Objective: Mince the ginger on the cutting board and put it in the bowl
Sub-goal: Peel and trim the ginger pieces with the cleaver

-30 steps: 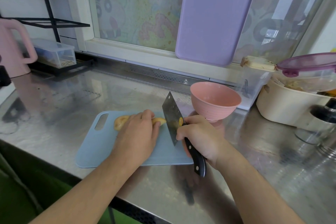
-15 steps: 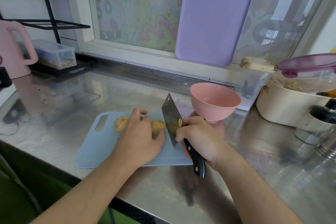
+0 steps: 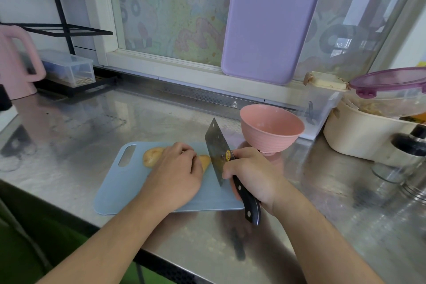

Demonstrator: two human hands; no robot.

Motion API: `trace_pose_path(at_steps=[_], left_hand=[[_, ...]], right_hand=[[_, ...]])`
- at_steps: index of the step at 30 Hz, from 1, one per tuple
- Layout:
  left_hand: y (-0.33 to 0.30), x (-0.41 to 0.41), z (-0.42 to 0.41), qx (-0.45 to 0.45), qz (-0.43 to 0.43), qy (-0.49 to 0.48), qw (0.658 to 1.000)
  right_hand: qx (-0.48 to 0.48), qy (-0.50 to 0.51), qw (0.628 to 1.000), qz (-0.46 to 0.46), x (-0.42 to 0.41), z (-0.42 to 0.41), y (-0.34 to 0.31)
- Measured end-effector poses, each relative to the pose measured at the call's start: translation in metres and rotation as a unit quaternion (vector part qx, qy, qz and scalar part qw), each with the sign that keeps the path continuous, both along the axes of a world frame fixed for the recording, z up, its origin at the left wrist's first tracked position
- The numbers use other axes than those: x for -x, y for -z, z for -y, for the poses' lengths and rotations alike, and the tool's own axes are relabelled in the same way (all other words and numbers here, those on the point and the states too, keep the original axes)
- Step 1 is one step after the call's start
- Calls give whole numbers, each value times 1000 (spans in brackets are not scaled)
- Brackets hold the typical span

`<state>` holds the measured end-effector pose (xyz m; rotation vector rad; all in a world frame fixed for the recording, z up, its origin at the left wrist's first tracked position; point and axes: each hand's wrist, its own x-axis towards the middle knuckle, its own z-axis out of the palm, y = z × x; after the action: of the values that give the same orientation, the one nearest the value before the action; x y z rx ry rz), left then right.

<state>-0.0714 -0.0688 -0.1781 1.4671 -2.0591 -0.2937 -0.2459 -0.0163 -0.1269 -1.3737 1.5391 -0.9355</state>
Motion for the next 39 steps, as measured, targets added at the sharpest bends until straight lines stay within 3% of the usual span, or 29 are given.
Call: trace_pose_path(at_steps=[32, 39], left_hand=[[-6, -7, -7, -48, -80, 67, 993], [-7, -4, -6, -26, 35, 72, 996]], right_hand=[[-4, -4, 1000, -3, 1, 0, -1], [-4, -1, 1000, 0, 1, 1, 0]])
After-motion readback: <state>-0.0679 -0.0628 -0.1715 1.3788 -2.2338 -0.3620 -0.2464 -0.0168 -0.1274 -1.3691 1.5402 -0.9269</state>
